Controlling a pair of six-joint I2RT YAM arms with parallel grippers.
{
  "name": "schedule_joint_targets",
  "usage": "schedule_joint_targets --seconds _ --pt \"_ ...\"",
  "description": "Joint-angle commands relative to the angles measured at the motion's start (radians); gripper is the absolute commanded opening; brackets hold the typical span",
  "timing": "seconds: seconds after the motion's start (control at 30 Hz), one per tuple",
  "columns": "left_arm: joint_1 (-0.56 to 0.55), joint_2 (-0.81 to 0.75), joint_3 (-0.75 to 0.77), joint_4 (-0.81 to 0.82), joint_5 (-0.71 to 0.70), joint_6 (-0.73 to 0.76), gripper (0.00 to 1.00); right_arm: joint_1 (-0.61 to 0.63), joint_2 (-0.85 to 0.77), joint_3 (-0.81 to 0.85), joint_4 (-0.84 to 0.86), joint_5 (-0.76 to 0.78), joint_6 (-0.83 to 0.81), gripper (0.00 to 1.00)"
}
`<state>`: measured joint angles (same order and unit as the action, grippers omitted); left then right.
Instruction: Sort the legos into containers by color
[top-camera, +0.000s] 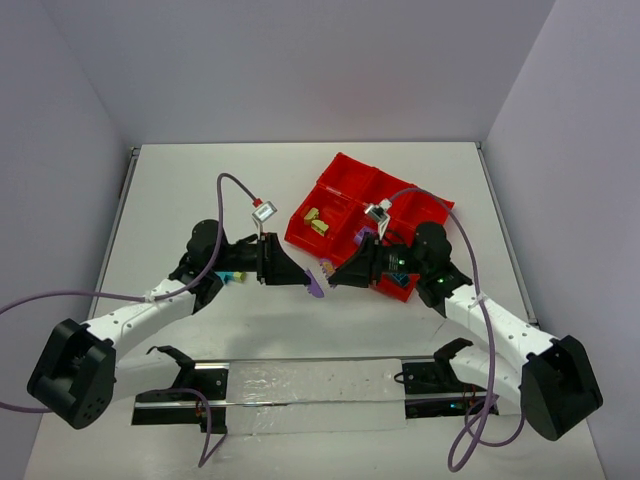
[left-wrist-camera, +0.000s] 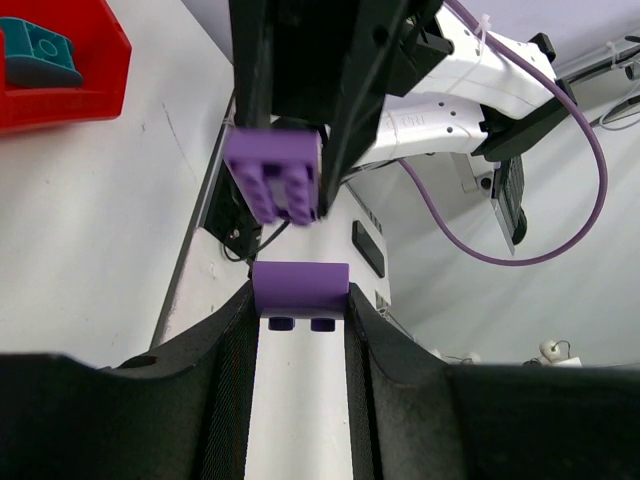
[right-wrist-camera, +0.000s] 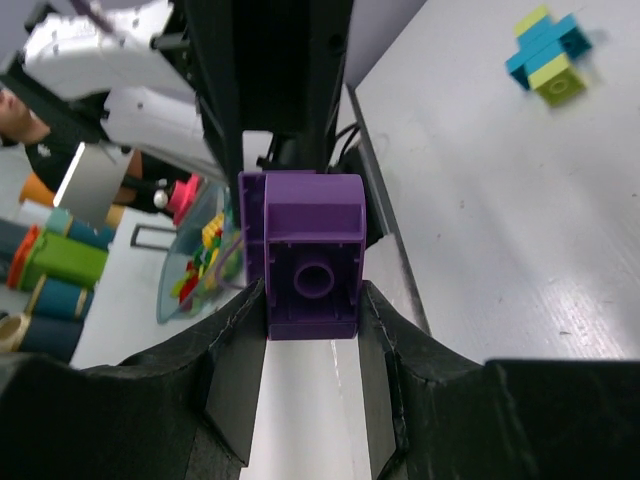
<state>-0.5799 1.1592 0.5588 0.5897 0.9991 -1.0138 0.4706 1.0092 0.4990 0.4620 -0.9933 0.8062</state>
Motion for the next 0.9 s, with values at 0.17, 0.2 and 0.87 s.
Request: schedule_joint_targets --seconds 0.17,0.2,0.87 --pt "0.003 -0.014 0.000 0.075 0.017 -0.007 0.00 -0.045 -0.020 0.008 0.014 0.067 0.041 0.00" --pt "0.003 -0.016 0.004 0.058 0.011 0.000 0.00 -0.047 -0.021 0.023 -0.052 0.096 -0.006 0.00" --pt "0.041 -0.054 0.120 -0.392 -0.318 0.163 0.00 -0.037 0.256 0.424 -0.800 1.057 -0.311 0.00"
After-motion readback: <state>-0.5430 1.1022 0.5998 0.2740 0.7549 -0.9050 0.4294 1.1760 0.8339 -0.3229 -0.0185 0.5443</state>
